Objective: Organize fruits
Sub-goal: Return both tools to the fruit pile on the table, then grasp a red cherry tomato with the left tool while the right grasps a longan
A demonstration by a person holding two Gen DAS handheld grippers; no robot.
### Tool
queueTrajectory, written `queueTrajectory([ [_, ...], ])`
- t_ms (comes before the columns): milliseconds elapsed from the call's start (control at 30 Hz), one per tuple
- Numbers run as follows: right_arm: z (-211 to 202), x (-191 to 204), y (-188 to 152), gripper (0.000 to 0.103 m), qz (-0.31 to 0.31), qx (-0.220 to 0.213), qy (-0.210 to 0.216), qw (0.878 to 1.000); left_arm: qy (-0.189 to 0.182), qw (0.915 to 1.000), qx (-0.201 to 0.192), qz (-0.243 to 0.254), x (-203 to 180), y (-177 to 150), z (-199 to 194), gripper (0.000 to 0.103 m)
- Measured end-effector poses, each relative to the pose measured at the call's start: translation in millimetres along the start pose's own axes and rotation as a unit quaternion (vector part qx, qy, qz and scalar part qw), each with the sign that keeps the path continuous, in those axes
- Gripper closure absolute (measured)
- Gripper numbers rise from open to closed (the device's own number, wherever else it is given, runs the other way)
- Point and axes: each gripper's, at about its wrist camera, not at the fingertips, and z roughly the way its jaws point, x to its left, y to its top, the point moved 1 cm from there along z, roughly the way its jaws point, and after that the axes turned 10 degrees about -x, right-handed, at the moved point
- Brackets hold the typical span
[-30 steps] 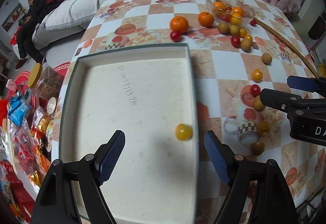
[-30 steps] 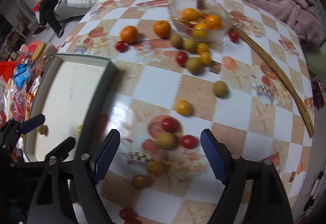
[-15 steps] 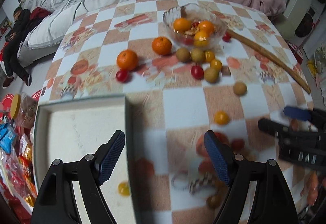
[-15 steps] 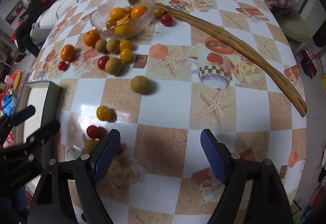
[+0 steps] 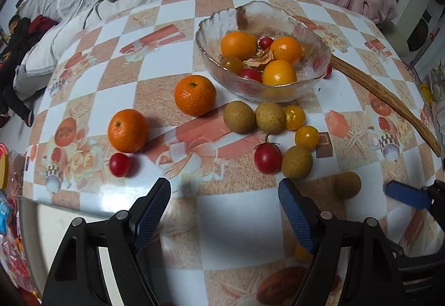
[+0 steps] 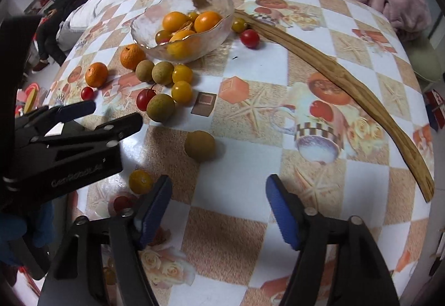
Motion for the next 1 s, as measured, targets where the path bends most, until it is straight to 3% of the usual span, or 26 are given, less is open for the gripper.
queueTrajectory([
  [133,6.9,0.5,1.5,0.039,-0.011,-0.001,0.006,1.0,-0.003,1.0,0.0,0.006,-6.5,4.7,8.7,0.022],
  [367,11.8,6.7,6.0,0.039,-0.037,-0.027,0.019,0.999,-0.007,0.9999,-0.003,0.007,-14.3,10.5,18.2,0.022],
  [467,12.7,6.1,8.5,0.052,-0.036,-0.039,0.019,0.998,-0.005,0.9999,-0.006,0.008,-16.0,12.0,18.7,0.023],
  [533,13.2,3.2,10.5,0.074,-0.03,-0.043,0.022,0.998,-0.012,0.9999,-0.007,0.006,-16.9,12.7,17.8,0.033],
  [567,14.0,1.6,11.9,0.075,-0.026,-0.042,0.026,0.998,-0.012,0.9998,-0.007,0.01,-18.6,13.2,17.3,0.035],
  [667,11.6,-4.0,13.5,0.075,-0.009,-0.04,0.032,0.999,-0.021,0.9995,-0.01,0.022,-25.5,13.7,14.5,0.056],
  [767,4.7,-9.6,11.0,0.075,0.003,-0.038,0.03,0.999,-0.029,0.9992,-0.011,0.025,-29.9,13.2,12.0,0.081],
  [1000,-11.4,-15.5,-0.7,0.075,0.038,-0.027,0.041,0.998,-0.047,0.9988,-0.011,0.005,-19.8,1.5,-7.3,0.081],
])
